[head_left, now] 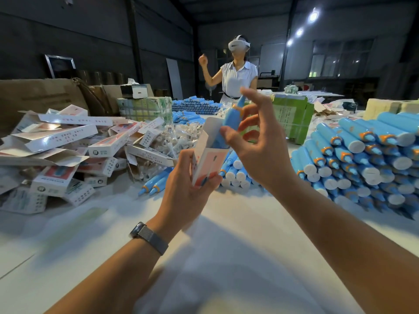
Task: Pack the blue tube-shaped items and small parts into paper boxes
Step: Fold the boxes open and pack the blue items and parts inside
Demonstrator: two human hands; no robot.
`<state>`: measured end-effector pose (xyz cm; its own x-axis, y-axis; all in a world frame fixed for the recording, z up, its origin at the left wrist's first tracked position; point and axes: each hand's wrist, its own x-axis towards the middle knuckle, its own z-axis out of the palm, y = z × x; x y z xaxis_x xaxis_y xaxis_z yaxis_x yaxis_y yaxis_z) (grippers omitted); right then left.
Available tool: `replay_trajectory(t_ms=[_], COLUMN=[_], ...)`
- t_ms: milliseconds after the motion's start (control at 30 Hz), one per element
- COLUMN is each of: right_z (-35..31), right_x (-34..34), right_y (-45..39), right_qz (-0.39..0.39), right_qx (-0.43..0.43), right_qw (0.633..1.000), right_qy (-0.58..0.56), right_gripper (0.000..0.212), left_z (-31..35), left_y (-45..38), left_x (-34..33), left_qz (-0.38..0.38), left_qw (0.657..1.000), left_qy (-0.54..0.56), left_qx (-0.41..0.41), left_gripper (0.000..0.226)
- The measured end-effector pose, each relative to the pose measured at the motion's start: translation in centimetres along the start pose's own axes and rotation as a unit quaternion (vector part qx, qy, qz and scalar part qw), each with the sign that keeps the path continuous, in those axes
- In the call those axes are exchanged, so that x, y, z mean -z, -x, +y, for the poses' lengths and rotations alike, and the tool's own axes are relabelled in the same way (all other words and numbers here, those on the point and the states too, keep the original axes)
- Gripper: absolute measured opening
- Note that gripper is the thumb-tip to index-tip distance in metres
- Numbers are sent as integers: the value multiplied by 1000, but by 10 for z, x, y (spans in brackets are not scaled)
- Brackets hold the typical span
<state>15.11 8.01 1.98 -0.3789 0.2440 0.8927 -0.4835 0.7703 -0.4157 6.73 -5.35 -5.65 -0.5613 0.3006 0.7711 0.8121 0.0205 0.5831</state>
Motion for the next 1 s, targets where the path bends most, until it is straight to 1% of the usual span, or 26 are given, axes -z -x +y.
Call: replay_trajectory(t_ms=[33,67,133,200,300,367,400,433,467,533,600,700,800,833,867,1000], right_z=[2,4,10,10,10,16,22,29,36,51,63,80,98,106,116,133], right_x=[-1,-2,-8,-13,-14,-16,-20,-25,-33,-54,-82,-126,-156,-162,-169,-187], right_y=[2,5,15,18,13,10,9,8,6,1,-3,-12,-23,-26,-29,-42], right_qz=[-12,-36,-84,-100,-62,-41,-43,-62,-101,-209,-295,-357,-422,-445,-463,-523], right_qx=[18,37,49,17,-7,-37,-57,-78,-96,-110,-108,-93,-85,-88,-96,-98], right_qw=[1000,998,994,994,998,998,997,994,988,960,928,881,803,781,768,748], right_qy=[16,34,57,39,-3,-1,12,35,70,147,200,297,412,429,433,396], right_gripper=[28,15,17,20,19,19,18,16,15,19,26,32,30,29,29,40], left_z=[-2,-4,-9,-12,-18,-24,-28,-32,-37,-44,-49,-57,-59,-59,-60,-64], left_y=[0,0,-1,-3,-8,-12,-14,-16,-16,-15,-14,-14,-15,-15,-15,-17], left_x=[0,1,1,0,6,14,19,22,25,26,26,31,32,31,31,32], left_qz=[6,13,25,50,131,188,204,213,218,214,207,229,238,236,234,230], left_qw=[1000,1000,999,998,991,981,977,975,972,966,961,956,954,954,955,957], left_qy=[-2,-6,-20,-29,-23,-37,-42,-53,-76,-142,-182,-179,-173,-177,-178,-174], left_qx=[-2,-5,-4,5,12,24,34,40,38,15,15,44,54,52,45,27], left_gripper=[47,47,48,49,47,45,44,43,43,45,47,51,53,54,54,54])
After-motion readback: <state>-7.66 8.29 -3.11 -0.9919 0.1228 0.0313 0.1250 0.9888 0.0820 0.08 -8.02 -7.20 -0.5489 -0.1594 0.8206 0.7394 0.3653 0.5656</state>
